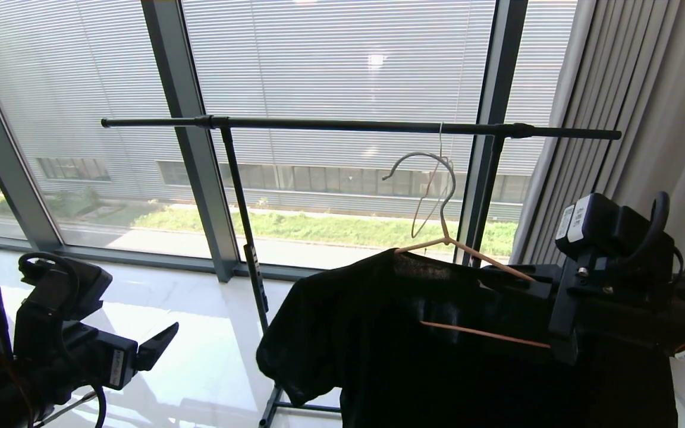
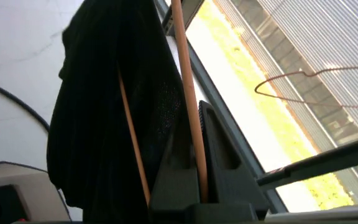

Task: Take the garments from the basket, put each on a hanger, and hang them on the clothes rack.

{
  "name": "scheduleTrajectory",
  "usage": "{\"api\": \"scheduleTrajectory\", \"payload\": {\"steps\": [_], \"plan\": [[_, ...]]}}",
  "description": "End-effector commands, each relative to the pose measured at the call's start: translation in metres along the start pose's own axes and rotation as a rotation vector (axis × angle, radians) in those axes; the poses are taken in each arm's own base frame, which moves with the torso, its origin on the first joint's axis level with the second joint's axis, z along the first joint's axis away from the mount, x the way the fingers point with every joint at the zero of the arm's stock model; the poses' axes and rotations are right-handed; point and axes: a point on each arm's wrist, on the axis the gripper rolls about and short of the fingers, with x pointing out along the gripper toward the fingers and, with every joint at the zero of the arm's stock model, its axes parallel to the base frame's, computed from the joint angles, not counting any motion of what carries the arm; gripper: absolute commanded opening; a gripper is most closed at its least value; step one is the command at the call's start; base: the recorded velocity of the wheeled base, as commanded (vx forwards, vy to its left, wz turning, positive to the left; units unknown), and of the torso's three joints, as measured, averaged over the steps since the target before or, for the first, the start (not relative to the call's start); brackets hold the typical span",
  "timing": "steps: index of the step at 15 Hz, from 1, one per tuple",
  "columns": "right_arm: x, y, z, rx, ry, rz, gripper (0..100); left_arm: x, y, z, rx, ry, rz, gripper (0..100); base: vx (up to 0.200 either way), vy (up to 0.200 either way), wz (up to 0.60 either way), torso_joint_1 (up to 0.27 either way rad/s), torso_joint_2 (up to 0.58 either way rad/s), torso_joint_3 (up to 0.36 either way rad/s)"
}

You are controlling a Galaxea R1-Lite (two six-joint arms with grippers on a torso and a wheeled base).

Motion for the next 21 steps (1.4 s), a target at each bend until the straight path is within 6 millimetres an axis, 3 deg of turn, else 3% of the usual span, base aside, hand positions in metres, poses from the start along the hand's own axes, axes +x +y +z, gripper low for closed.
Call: {"api": "scheduleTrajectory", "payload": {"steps": [1, 6, 10, 12, 14, 18, 21], "plan": [[-0.01, 0.005, -0.01, 0.062, 0.037, -0.039, 0, -0.002, 0.004, 0.005, -0.006, -0.001, 0.093, 100, 0.0, 0.0, 0.0, 0.0, 0.0, 0.0], [-0.009, 0.007, -0.028, 0.315, 0.153, -0.253, 0, 0.001, 0.013, 0.032, -0.015, -0.076, 0.159, 100, 0.0, 0.0, 0.0, 0.0, 0.0, 0.0], [0.005, 0.004, -0.044, 0.464, 0.264, -0.436, 0, 0.0, 0.006, 0.036, 0.004, -0.101, 0.119, 100, 0.0, 0.0, 0.0, 0.0, 0.0, 0.0], [0.01, 0.004, -0.043, 0.522, 0.255, -0.441, 0, 0.0, 0.004, 0.038, 0.008, -0.106, 0.113, 100, 0.0, 0.0, 0.0, 0.0, 0.0, 0.0], [0.016, 0.011, -0.03, 0.581, 0.205, -0.403, 0, 0.0, 0.004, 0.039, 0.012, -0.111, 0.11, 100, 0.0, 0.0, 0.0, 0.0, 0.0, 0.0], [0.027, 0.022, -0.022, 0.589, 0.194, -0.35, 0, -0.001, -0.002, 0.04, 0.024, -0.121, 0.079, 100, 0.0, 0.2, 0.0, 0.0, 0.0, -0.001], [0.038, 0.019, -0.016, 0.591, 0.185, -0.351, 0, -0.001, -0.005, 0.041, 0.029, -0.124, 0.068, 100, 0.0, 0.2, 0.0, 0.002, 0.01, -0.001]]}}
